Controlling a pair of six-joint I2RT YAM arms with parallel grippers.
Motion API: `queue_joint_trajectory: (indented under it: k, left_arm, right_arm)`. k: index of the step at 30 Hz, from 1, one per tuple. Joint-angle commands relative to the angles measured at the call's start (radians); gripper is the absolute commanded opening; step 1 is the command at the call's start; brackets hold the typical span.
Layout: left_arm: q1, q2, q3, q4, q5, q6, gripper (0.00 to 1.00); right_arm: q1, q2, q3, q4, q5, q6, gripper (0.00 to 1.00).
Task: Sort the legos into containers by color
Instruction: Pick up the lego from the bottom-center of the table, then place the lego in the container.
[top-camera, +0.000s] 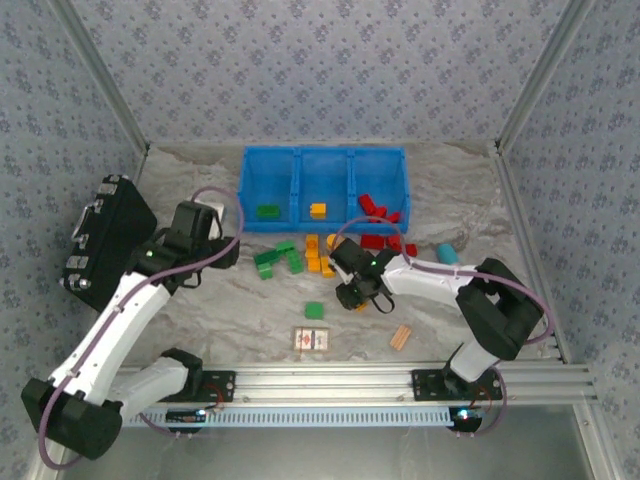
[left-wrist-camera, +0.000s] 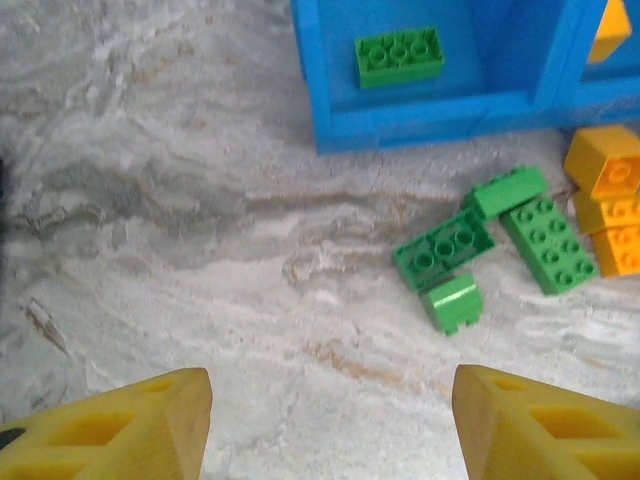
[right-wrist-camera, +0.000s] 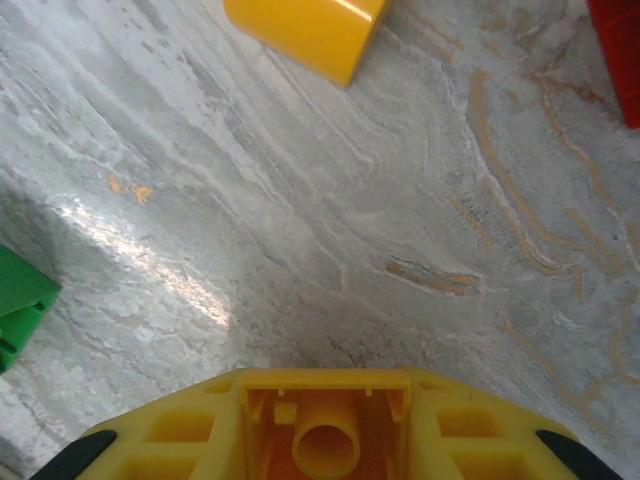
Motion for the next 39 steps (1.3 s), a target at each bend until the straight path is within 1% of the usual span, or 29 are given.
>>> queue_joint_trajectory:
  k: [1,5,7,10,12,14,18,19,20,24,27,29,33,36,39]
  left_arm:
    - [0.002,-0.059,-0.049,-0.056,0.033,-0.059,0.65]
    - [0.0,-0.101,-0.142,-0.025,0.128,-0.12,0.65]
    - [-0.01,-0.112,-0.18,-0.008,0.155,-0.143,0.64]
    - [-0.071,-0.123,-0.2,0.019,0.145,-0.18,0.64]
    - [-0.105,-0.119,-0.227,0.038,0.151,-0.21,0.67]
    - [-0.15,-0.102,-0.258,0.054,0.155,-0.252,0.68]
    - [-0.239,-0.091,-0.323,0.119,0.156,-0.358,0.7]
    - [-0.263,-0.089,-0.337,0.166,0.152,-0.383,0.7]
    - [-0.283,-0.087,-0.348,0.188,0.146,-0.404,0.7]
    - [-0.334,-0.025,-0.335,0.234,0.136,-0.435,0.7]
    - [-0.383,0.052,-0.299,0.241,0.131,-0.452,0.73]
    - [-0.423,0.111,-0.285,0.25,0.133,-0.48,0.73]
    - [-0.496,0.214,-0.273,0.324,0.142,-0.535,0.73]
    - [-0.535,0.298,-0.217,0.338,0.148,-0.533,0.74]
    - [-0.558,0.37,-0.143,0.318,0.151,-0.522,0.75]
  right_arm:
    - [-0.002,-0.005,0.088,-0.083,0.01,-0.02,0.29]
    - [-0.041,0.022,0.259,-0.122,0.01,-0.076,0.29]
    - [-0.074,0.06,0.365,-0.122,0.0,-0.106,0.29]
    - [-0.112,0.145,0.522,-0.15,0.011,-0.16,0.3]
    - [-0.133,0.205,0.614,-0.136,0.017,-0.194,0.3]
    - [-0.155,0.274,0.706,-0.13,0.017,-0.213,0.3]
    - [-0.187,0.409,0.869,-0.13,0.034,-0.226,0.32]
    - [-0.196,0.44,0.903,-0.131,0.04,-0.223,0.32]
    - [-0.208,0.468,0.93,-0.098,0.04,-0.219,0.33]
    - [-0.239,0.552,1.014,-0.076,0.01,-0.2,0.34]
    - [-0.257,0.598,1.054,-0.079,-0.002,-0.205,0.39]
    - [-0.264,0.613,1.062,-0.065,-0.009,-0.22,0.41]
    - [-0.284,0.636,1.094,-0.053,-0.025,-0.236,0.43]
    - [-0.299,0.66,1.122,-0.059,-0.035,-0.239,0.45]
    - [-0.301,0.635,1.087,-0.033,-0.05,-0.251,0.45]
